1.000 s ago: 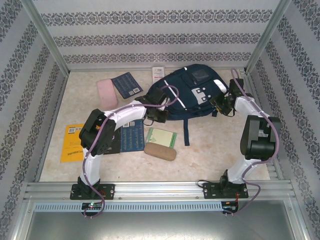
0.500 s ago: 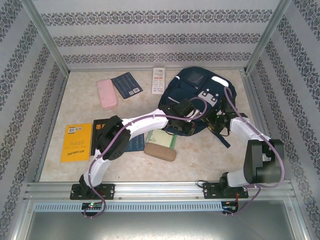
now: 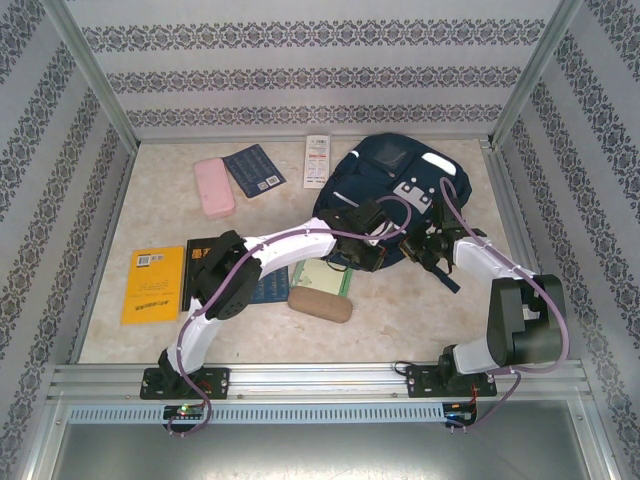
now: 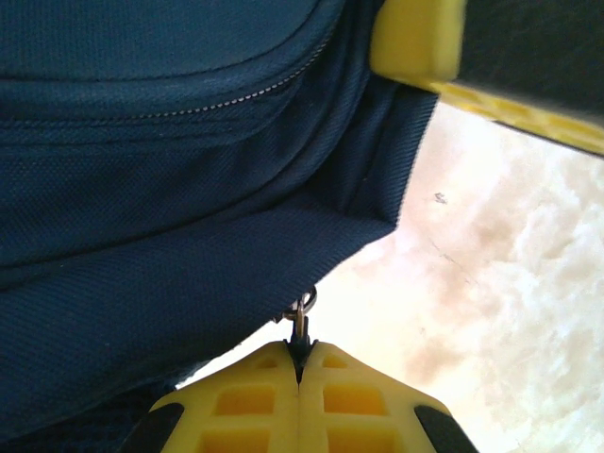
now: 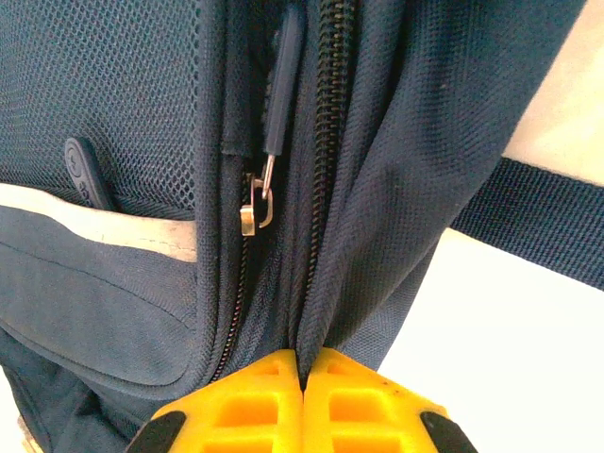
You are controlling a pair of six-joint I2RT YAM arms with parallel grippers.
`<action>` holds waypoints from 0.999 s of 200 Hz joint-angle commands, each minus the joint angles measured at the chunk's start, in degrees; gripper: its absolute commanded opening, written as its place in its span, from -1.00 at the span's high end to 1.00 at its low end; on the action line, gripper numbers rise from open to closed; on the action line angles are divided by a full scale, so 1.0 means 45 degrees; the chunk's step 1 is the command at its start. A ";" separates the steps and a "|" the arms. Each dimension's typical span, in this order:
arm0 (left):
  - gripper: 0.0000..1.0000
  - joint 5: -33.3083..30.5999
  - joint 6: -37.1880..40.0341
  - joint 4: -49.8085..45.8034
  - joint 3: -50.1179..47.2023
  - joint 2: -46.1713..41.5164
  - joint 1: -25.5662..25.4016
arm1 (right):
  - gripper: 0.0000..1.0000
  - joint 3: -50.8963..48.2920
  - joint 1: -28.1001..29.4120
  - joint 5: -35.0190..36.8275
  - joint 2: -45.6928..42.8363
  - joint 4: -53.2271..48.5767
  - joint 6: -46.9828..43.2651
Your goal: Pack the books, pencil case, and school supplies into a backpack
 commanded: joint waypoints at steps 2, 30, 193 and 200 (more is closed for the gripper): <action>1.00 -0.0733 0.0140 -0.0444 -0.0621 -0.0838 0.0447 | 1.00 0.0479 -0.0470 0.0502 -0.0158 -0.0183 -0.0680; 1.00 -0.0982 0.0482 -0.0605 -0.1076 -0.1188 0.1357 | 1.00 0.0742 -0.1380 0.0604 -0.0212 -0.0491 -0.1453; 1.00 0.1417 0.1082 -0.0806 0.0227 -0.0785 0.2025 | -0.17 -0.0082 -0.1247 0.0597 -0.3778 -0.1927 -0.1462; 1.00 0.1585 0.0950 -0.0776 0.0399 -0.0751 0.1807 | -0.20 -0.0510 -0.1020 0.0592 -0.4193 -0.1916 -0.1237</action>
